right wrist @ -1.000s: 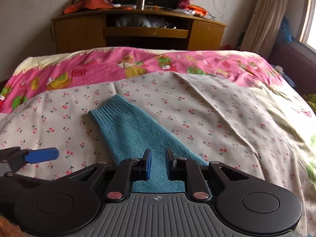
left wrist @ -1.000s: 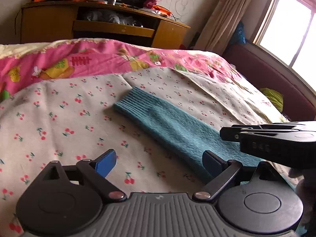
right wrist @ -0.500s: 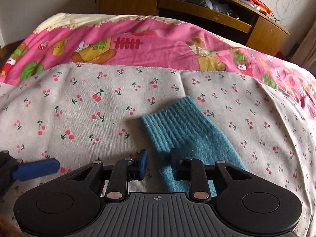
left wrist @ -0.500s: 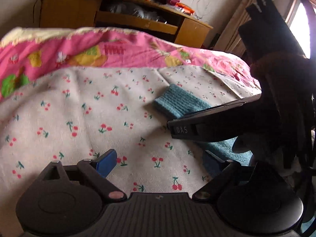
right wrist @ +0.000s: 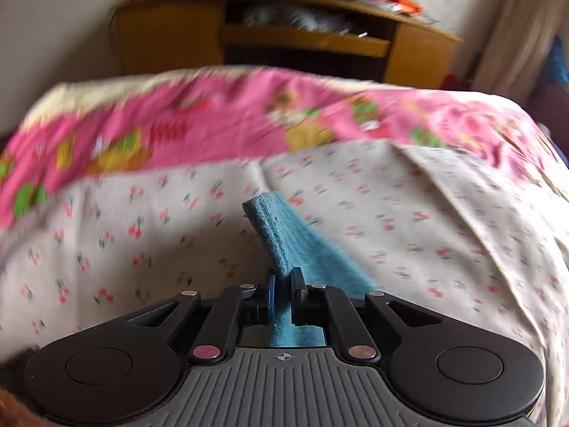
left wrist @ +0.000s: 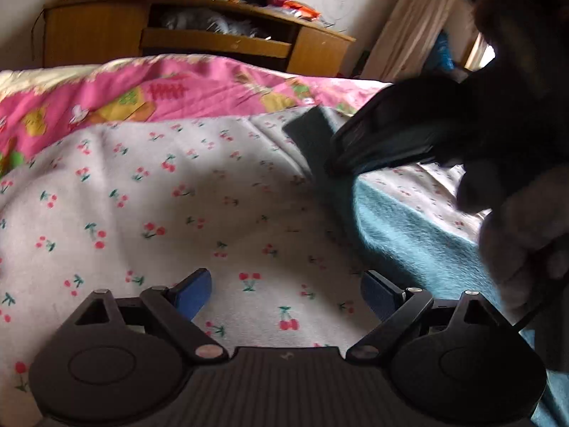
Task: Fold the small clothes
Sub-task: 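Grasp the other sleeve cuff with the right gripper and lift it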
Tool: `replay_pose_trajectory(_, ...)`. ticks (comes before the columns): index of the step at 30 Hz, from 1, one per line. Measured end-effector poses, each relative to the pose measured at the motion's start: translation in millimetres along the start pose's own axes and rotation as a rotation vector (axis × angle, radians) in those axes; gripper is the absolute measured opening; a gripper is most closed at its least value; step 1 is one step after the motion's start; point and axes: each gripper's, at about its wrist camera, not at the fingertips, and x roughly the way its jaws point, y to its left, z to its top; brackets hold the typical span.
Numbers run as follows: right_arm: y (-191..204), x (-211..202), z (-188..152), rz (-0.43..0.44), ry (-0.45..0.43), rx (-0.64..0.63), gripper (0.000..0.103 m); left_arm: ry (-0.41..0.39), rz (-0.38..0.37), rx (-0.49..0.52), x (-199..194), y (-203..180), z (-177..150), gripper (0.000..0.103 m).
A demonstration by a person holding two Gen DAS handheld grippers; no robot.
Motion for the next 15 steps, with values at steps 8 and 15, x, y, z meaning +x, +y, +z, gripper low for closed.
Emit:
replay_pose_trajectory(8,-69,-107,-41,-0.054,-0.178,0.253,0.006,-0.114,-0.109,0.202,-23,-53,-5,0.101)
replay_pose_trajectory(15,-125,-195,-102,-0.133,-0.293,0.436,0.006,-0.111,-0.147,0.493,-22,-149,-17,0.103)
